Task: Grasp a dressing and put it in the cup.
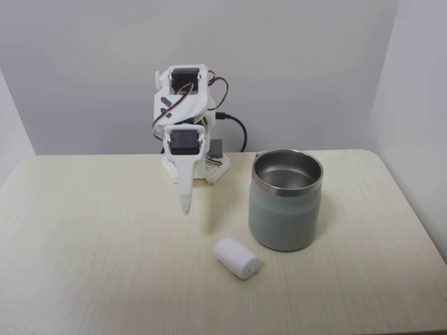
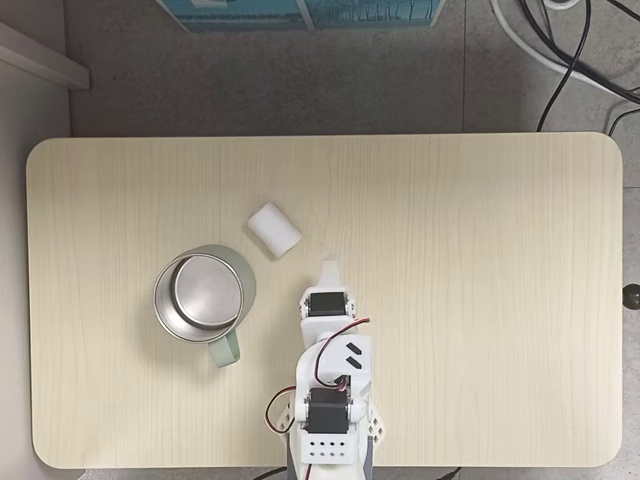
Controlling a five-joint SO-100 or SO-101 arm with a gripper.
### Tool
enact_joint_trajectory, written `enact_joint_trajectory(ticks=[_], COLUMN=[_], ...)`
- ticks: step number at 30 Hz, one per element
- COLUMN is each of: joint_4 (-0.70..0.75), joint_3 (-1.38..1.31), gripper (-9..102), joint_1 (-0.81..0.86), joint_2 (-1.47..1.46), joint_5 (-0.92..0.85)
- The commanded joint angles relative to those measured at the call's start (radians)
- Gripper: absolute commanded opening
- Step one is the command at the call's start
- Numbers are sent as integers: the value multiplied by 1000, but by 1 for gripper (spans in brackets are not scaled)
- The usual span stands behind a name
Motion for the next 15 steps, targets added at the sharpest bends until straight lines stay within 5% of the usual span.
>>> enact_joint_trajectory(ticks=[1, 15], joint_4=[-14, 32], joint_3=[6, 57], gripper=[0, 0], joint_1=[-5, -23], joint_2=[-2, -2], joint_5=[-3, -114])
